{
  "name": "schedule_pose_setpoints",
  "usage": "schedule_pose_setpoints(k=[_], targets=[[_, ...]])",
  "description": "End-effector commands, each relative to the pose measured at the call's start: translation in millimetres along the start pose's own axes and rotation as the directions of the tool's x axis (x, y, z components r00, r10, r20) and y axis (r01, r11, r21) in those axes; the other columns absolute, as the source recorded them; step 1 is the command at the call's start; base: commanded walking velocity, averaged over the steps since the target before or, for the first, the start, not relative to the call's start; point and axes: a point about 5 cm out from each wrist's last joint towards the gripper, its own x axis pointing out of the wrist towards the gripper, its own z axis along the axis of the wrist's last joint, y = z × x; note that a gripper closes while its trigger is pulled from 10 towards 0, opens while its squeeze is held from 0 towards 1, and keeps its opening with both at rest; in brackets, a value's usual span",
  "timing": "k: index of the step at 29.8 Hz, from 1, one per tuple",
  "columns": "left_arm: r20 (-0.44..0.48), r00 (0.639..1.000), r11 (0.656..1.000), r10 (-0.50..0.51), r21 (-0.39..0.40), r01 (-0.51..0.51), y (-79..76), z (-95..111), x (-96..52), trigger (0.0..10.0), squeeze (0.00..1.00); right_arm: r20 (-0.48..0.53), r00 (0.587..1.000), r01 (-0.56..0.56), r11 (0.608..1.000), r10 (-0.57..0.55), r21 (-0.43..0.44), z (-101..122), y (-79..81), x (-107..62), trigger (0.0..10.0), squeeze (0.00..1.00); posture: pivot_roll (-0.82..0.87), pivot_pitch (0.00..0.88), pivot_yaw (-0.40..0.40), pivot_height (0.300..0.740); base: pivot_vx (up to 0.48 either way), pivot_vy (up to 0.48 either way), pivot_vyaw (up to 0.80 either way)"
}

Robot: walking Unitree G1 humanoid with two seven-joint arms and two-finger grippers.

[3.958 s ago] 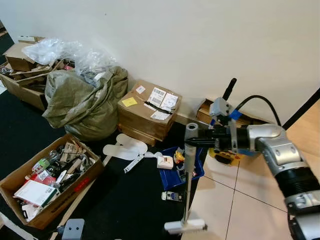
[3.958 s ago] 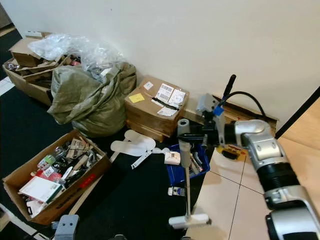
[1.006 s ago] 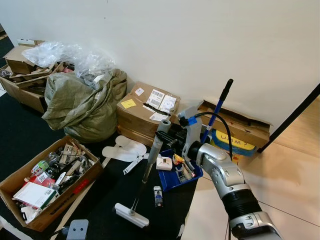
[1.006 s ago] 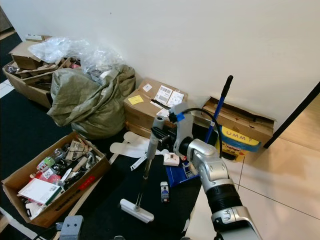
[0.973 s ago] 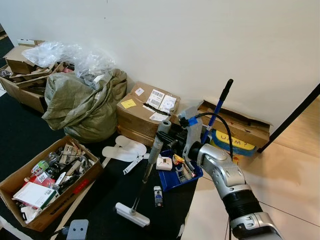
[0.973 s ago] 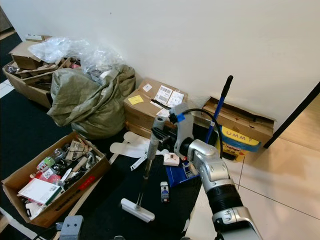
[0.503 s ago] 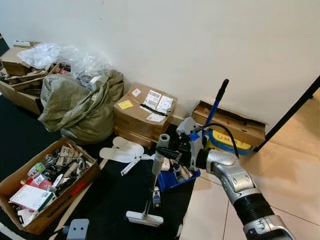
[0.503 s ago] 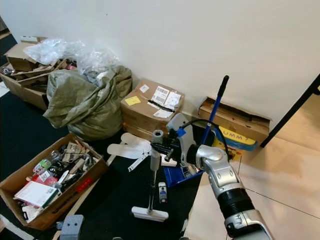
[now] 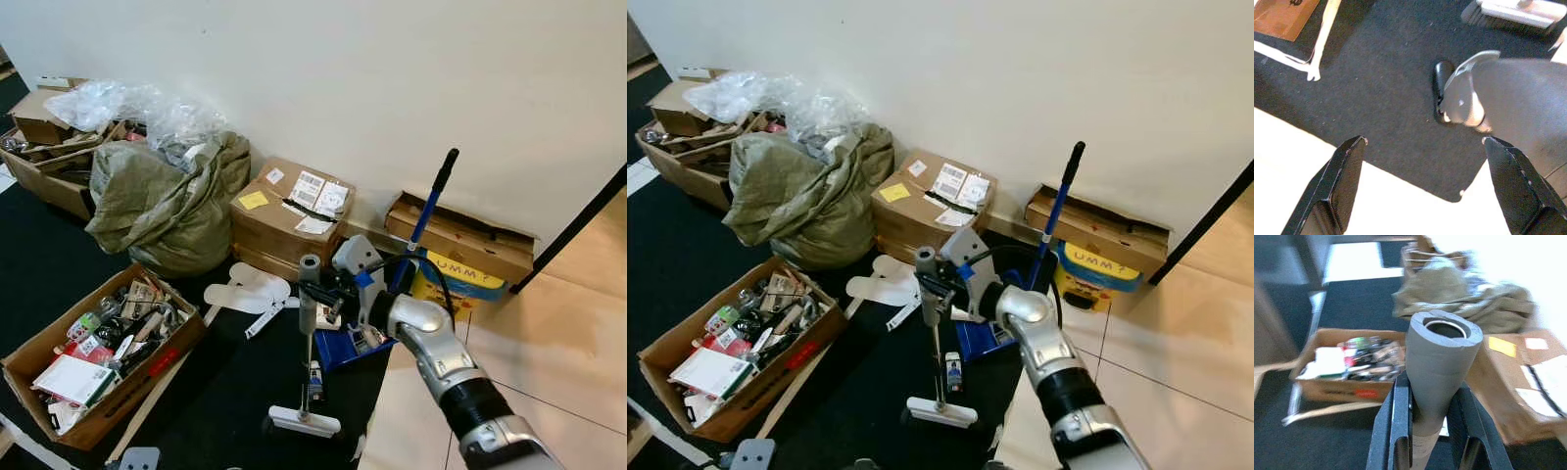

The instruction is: Sweep floor

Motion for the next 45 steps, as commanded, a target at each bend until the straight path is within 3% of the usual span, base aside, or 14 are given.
schedule_pose_setpoints(k=[1, 12, 16, 25, 32, 41, 45], targets=[[-0.032, 0.999, 1.000, 0.003, 0.015, -0.003, 5.6, -10, -4.3, 10.0, 0.00, 0.030, 0.996, 0.082, 0.996, -0.081, -0.043, 5, -6.4, 1.3, 10.0, 0.00, 0.03, 0.234, 0.036, 0.740, 0.000, 0.000, 0.00], [-0.036, 0.999, 0.999, -0.007, 0.042, 0.008, 7.7, -9, -4.3, 10.0, 0.00, 0.121, 0.967, 0.227, 0.974, -0.225, -0.001, 18, -8.5, 12.6, 10.0, 0.00, 0.04, 0.229, 0.055, 0.740, 0.000, 0.000, 0.00], [-0.040, 0.999, 0.999, -0.006, 0.043, 0.008, 6.8, -9, -3.8, 10.0, 0.00, 0.162, 0.946, 0.287, 0.958, -0.280, -0.021, 27, -20.2, 12.6, 10.0, 0.00, 0.03, 0.212, 0.048, 0.740, 0.000, 0.000, 0.00], [-0.042, 0.999, 0.999, -0.009, 0.038, 0.010, 4.3, -7, -2.4, 10.0, 0.00, 0.222, 0.933, 0.302, 0.952, -0.283, -0.057, 42, -33.1, 10.6, 10.0, 0.00, 0.04, 0.205, 0.043, 0.740, 0.000, 0.000, 0.00], [-0.039, 0.999, 0.999, -0.003, 0.034, 0.005, 6.4, -5, -1.8, 10.0, 0.00, 0.161, 0.938, 0.328, 0.936, -0.307, -0.128, 39, -41.7, 10.7, 10.0, 0.00, 0.04, 0.197, 0.040, 0.740, 0.000, 0.000, 0.00], [-0.034, 0.999, 1.000, -0.006, 0.030, 0.007, 5.4, -4, -1.3, 10.0, 0.00, 0.147, 0.933, 0.350, 0.926, -0.330, -0.141, 39, -45.8, 11.4, 10.0, 0.00, 0.03, 0.189, 0.034, 0.740, 0.000, 0.000, 0.00], [-0.034, 0.999, 1.000, -0.008, 0.022, 0.009, 1.5, -2, 0.4, 10.0, 0.00, 0.239, 0.900, 0.402, 0.906, -0.365, -0.130, 67, -59.1, 9.4, 10.0, 0.00, 0.02, 0.157, 0.020, 0.740, 0.000, 0.000, 0.00]])
